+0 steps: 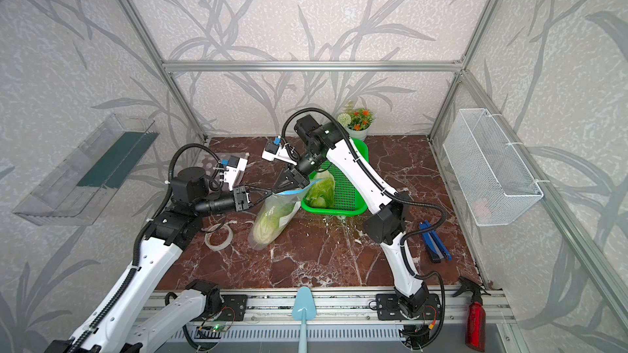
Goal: Open the zip-top bag and take out the chinese cabbages
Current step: Unzip the zipper on the zipper food storage bag.
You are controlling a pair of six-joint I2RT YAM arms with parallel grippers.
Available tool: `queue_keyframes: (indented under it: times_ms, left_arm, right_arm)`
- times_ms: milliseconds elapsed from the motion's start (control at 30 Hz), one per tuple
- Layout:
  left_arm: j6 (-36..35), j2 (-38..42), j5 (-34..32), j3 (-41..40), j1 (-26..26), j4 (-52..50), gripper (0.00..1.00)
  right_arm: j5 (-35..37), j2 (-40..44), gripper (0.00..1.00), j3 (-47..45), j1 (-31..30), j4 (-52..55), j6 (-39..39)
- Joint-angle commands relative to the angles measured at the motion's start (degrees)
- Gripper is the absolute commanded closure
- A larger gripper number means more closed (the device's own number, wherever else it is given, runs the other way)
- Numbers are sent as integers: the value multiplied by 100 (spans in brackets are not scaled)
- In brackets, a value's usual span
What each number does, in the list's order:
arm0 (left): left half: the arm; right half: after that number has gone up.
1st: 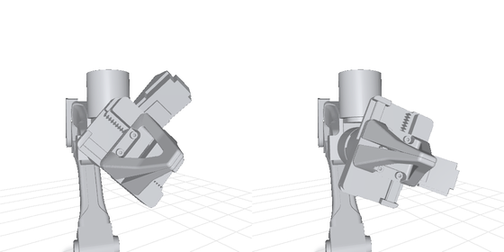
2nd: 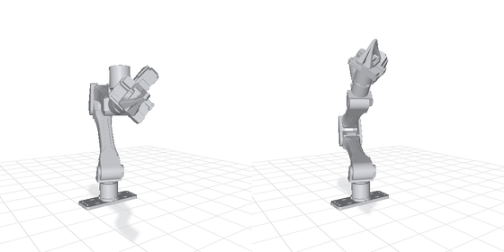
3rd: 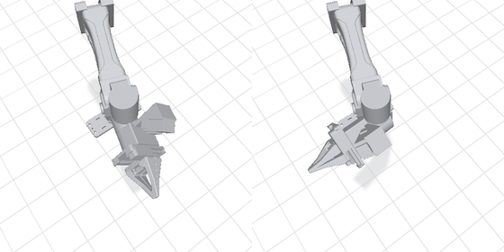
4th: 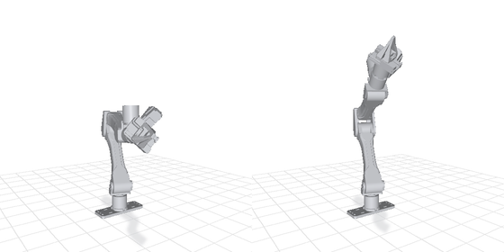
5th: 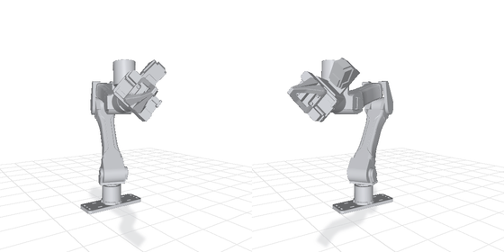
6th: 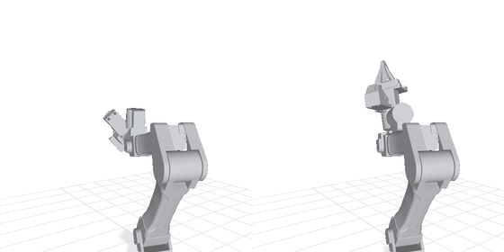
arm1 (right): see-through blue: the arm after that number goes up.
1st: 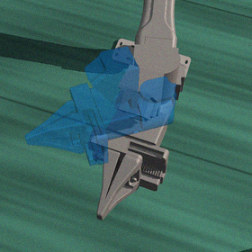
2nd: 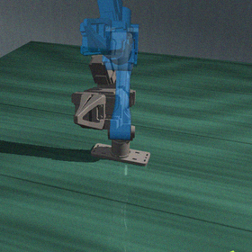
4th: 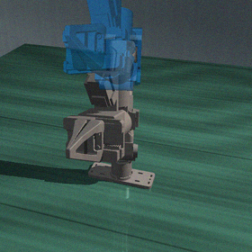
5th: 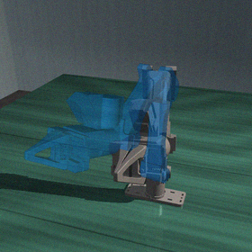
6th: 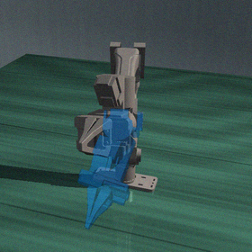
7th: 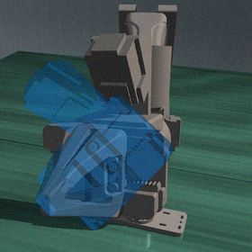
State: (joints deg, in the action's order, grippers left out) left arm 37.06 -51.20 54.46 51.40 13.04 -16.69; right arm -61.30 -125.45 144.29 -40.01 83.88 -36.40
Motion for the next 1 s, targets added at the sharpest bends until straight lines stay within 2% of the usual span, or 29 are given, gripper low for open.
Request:
queue_keyframes:
  times_ms: [0, 100, 167, 200, 267, 500, 967]
  left_arm:
    - [-19, 77, -337, 7, 23, 64, 100]
    - [8, 275, -569, -49, 23, 143, 100]
    - [19, 304, -550, -39, 23, 165, 100]
    - [21, 304, -548, -38, 23, 166, 100]
    - [12, 307, -620, -47, 23, 147, 100]
    - [-91, 439, -955, -68, 10, 38, 100]
    - [-205, 651, -1148, -110, -121, -176, 100]
  right_arm:
    - [-124, -53, 100, 145, -33, 116, 39]
    - [-110, -58, 100, 132, -34, 200, -36]
    - [-142, -59, 93, 112, -33, 234, -76]
    - [-158, -58, 93, 112, -34, 229, -70]
    - [-172, -76, 100, 126, -38, 230, -70]
    - [-45, 26, 100, -25, -16, 369, -219]
    - [55, 293, 100, -383, 140, 349, -264]
